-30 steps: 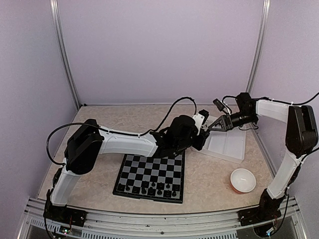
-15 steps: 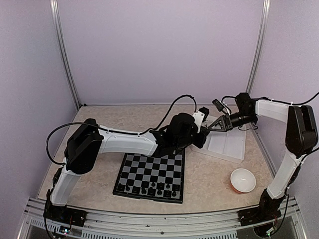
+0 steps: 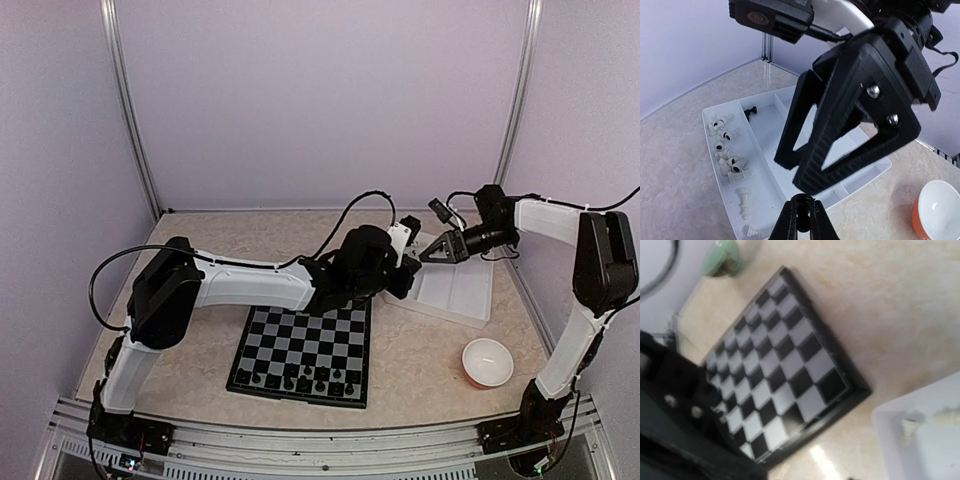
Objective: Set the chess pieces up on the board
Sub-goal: Pass from the right arm to the left
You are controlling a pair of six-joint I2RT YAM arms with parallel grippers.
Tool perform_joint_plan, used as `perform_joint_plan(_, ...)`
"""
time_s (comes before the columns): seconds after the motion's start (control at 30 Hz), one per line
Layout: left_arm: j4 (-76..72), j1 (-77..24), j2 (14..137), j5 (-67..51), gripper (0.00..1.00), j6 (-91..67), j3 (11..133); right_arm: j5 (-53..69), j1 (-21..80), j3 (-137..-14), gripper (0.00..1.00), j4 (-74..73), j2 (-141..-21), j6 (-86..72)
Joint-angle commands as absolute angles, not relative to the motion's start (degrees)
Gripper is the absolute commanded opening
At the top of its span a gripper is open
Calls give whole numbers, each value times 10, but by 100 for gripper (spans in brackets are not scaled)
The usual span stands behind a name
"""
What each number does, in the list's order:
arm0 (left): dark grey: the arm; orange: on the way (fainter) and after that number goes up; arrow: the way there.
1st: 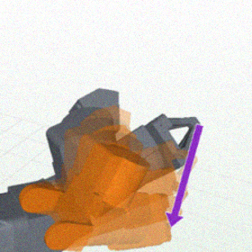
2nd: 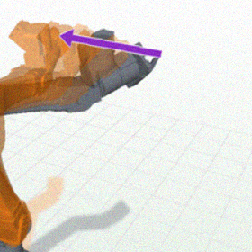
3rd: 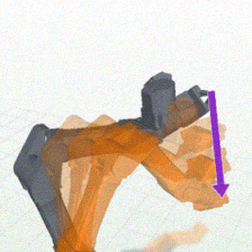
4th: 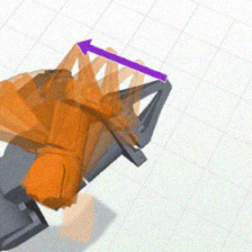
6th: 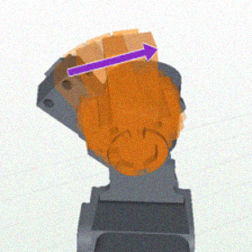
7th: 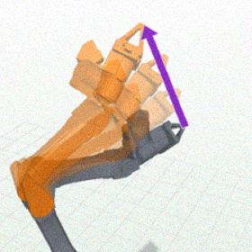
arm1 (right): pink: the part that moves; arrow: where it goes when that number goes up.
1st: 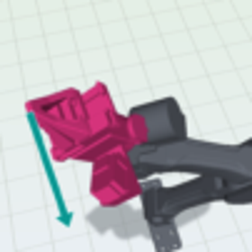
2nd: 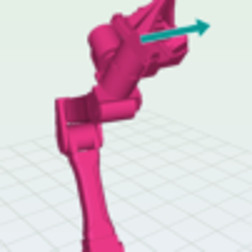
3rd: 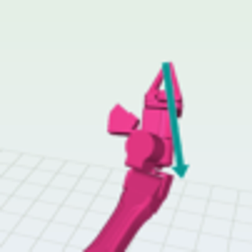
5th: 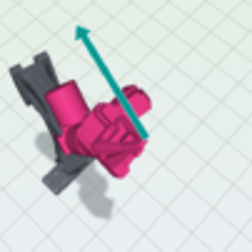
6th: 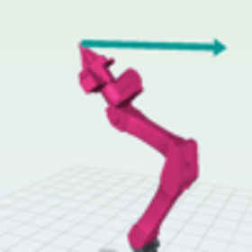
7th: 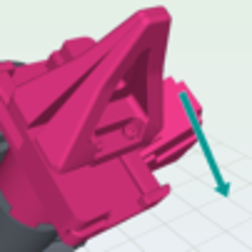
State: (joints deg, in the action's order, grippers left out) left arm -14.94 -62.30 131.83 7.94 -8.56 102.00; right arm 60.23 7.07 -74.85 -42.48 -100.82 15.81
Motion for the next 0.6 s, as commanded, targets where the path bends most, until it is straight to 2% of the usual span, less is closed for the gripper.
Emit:
perform_joint_plan(0.0, -28, -618, 1265, 62, 7, -78, 1016, 617, 44, -773, 53, -452, -992, 180)
perform_joint_plan(0.13, 134, -615, 1176, 33, 8, -95, 976, 593, 22, -769, 58, -445, -988, 215)
perform_joint_plan(0.33, 394, -617, 1096, 34, 8, -142, 906, 502, 21, -699, 59, -370, -952, 237)
perform_joint_plan(0.57, 469, -615, 997, 50, 6, -199, 754, 493, 21, -672, 60, -342, -943, 239)
